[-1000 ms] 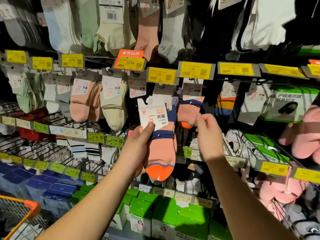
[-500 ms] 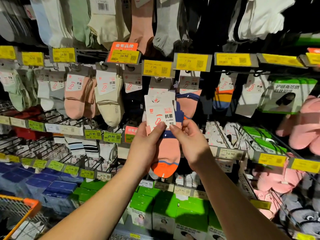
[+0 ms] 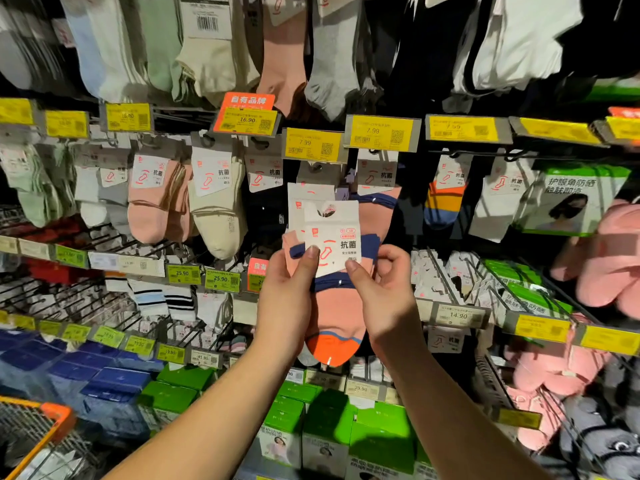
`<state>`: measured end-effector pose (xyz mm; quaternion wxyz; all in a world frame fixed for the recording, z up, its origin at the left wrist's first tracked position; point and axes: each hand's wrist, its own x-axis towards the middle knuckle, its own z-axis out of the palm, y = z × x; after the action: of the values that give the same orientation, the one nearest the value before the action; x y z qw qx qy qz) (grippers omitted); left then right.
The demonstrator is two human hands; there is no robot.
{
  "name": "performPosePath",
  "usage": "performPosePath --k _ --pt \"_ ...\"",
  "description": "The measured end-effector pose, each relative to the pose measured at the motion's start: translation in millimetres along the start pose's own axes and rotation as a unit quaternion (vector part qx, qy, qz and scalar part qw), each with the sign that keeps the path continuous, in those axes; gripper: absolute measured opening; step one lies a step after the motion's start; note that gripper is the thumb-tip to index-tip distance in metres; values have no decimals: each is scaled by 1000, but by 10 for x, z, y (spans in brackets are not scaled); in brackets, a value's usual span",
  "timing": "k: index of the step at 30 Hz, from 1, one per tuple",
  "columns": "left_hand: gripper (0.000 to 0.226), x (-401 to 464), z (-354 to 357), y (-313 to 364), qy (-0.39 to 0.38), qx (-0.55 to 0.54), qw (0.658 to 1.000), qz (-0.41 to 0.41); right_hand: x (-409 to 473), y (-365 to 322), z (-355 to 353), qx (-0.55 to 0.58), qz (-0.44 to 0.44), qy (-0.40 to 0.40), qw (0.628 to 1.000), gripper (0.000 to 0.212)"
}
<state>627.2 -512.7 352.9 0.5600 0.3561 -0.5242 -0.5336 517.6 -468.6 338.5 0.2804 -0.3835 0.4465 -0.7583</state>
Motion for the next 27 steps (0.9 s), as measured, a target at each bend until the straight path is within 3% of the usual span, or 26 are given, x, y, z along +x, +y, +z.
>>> performPosePath --k 2,5,15,27 --pt "37 0 17 12 1 -7 1000 7 39 0 28 97 72 8 993 33" --pt "18 25 22 -2 13 -8 1000 20 128 -39 -5 141 136 -41 980 20" --pt "9 168 -82 55 50 -53 996 42 930 -313 -327 -2 37 26 999 10" --pt "10 170 -50 88 23 -118 993 13 1333 -398 -229 -41 1 50 998 5"
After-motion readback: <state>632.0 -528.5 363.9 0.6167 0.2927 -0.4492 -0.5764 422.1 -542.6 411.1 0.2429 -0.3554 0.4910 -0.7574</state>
